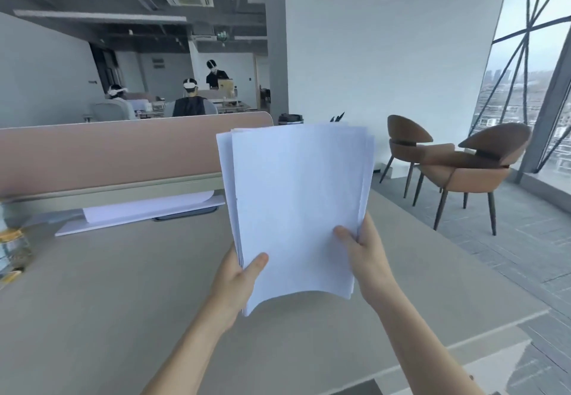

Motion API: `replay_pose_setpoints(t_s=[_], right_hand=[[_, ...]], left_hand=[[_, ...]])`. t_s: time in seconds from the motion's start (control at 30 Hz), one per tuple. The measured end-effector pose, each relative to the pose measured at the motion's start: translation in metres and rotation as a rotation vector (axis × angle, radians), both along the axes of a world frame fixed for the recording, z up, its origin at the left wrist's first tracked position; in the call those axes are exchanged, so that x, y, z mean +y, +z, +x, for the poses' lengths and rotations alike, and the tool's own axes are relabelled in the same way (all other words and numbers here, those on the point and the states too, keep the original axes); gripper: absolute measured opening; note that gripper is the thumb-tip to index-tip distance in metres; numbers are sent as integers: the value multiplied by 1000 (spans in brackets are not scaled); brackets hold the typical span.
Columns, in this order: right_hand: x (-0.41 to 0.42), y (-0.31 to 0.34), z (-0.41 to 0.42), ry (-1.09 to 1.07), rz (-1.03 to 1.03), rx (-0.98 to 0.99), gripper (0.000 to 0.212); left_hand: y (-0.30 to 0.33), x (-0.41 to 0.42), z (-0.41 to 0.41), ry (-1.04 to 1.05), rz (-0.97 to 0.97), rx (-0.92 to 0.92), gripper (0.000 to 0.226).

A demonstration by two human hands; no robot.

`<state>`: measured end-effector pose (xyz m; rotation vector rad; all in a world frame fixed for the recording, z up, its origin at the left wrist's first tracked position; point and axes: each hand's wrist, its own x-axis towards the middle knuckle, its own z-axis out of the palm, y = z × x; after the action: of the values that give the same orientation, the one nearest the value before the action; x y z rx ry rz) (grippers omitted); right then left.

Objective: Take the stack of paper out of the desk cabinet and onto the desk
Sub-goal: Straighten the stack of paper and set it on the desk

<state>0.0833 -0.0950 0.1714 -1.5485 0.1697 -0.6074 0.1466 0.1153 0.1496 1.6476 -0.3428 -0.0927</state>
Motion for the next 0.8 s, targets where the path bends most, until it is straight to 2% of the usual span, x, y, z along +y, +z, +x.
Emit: replay_pose_setpoints(t_s=[0.07, 0.23, 0.43, 0.57, 0.7, 0.8], right_hand=[[4, -12, 1, 2, 6, 11, 44], [4, -13, 1, 82, 18, 14, 16], [-8, 31, 25, 136, -42, -148, 37], [-14, 35, 38, 165, -23, -184, 34], [-17, 15, 48, 188, 17, -138, 34], [-17, 2, 53, 175, 24, -109, 34]], left_hand=[[-11, -1, 1, 32, 16, 33, 25], [-18, 5, 0, 41, -19, 169, 15], [13, 5, 13, 48, -152, 114, 39], [13, -7, 19, 75, -115, 129, 45], [-2, -11, 18, 135, -136, 149, 36], [-13, -16, 13, 185, -144, 154, 21]])
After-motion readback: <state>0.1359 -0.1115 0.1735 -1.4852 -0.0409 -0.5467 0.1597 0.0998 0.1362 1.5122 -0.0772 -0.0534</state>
